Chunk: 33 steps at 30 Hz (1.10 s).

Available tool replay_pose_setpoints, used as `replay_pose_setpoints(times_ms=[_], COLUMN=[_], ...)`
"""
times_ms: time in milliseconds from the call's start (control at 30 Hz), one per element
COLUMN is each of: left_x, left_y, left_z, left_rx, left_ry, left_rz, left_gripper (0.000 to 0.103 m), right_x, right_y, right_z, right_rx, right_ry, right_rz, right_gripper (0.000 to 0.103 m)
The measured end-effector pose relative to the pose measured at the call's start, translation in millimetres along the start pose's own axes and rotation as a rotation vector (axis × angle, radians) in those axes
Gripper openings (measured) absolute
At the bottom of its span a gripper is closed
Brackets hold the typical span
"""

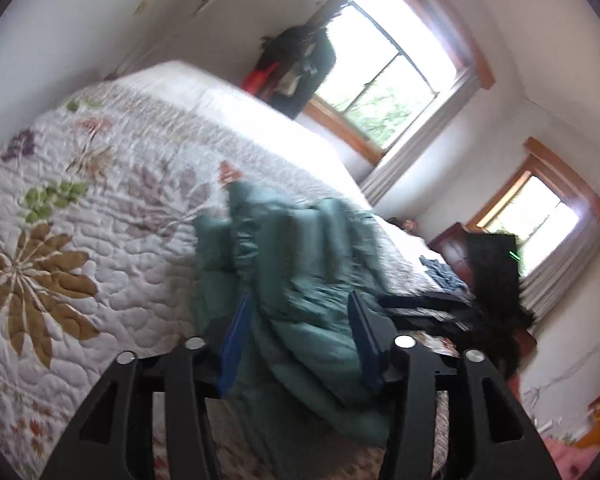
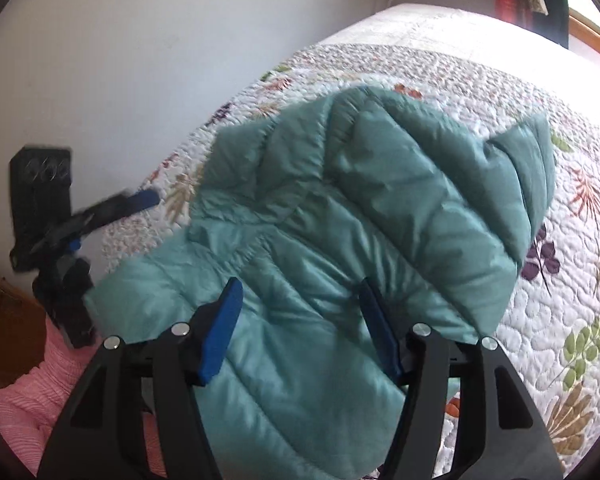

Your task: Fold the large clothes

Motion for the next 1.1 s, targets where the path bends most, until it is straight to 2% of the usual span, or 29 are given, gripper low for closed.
replay_pose_setpoints(times_ms=[100, 167, 267, 300, 333, 367, 400, 433, 567, 667, 867, 1100], left_x=[16, 14, 0, -4, -9, -14, -13, -12, 10, 20, 17, 6], left_y=[-8, -18, -28, -32, -36, -39, -43, -44, -49, -63, -99, -116], left_z=[-39, -62, -77, -77, -76, -73, -69, -65, -62, -53, -16, -4], left_rx=[-0.089, -0.132, -0.18, -0.189, -0.192, -0.179, -0.152, -0.121, -0.122, -0.124, -0.044, -0.052], left_ry=[-0.009, -0.027, 0.006, 0.027, 0.045, 0.042, 0.03, 0.011, -0.047, -0.028, 0.024, 0.065], left_rz=[0.007, 0.033, 0.068, 0.079, 0.089, 0.109, 0.123, 0.119, 0.074, 0.079, 0.111, 0.113], left_gripper=[0.07, 0.072, 0.071, 0.063, 0.04, 0.026, 0.015, 0.01, 0.006, 0.005, 0.004, 0.004], right_x=[3, -2, -19, -27, -32, -33, -39, -42, -59, -74, -107, -132], right_y=[16, 27, 39, 44, 48, 51, 56, 59, 70, 74, 68, 59], right_z=[7, 7, 10, 9, 12, 19, 19, 21, 19, 15, 11, 7], right_rx=[0.038, 0.045, 0.074, 0.078, 0.079, 0.083, 0.088, 0.092, 0.081, 0.061, 0.04, 0.027], right_ry=[0.011, 0.026, 0.021, 0.022, 0.029, 0.037, 0.04, 0.045, 0.099, 0.113, 0.142, 0.143], right_rz=[-0.027, -0.025, -0.013, -0.007, 0.001, 0.007, 0.007, 0.007, 0.012, 0.032, 0.055, 0.056], right_gripper=[0.061, 0.061, 0.06, 0.059, 0.058, 0.057, 0.055, 0.055, 0.052, 0.051, 0.049, 0.05])
Point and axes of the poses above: each gripper's, at about its wrist camera, not at the fingertips, and x roughly against the way its jaws point, z to its left, y to its top, the point moved 2 cm from there along -x, roughly the way its jaws point, and after that the axes turned 12 degrees about -z, right-handed, at the moved point
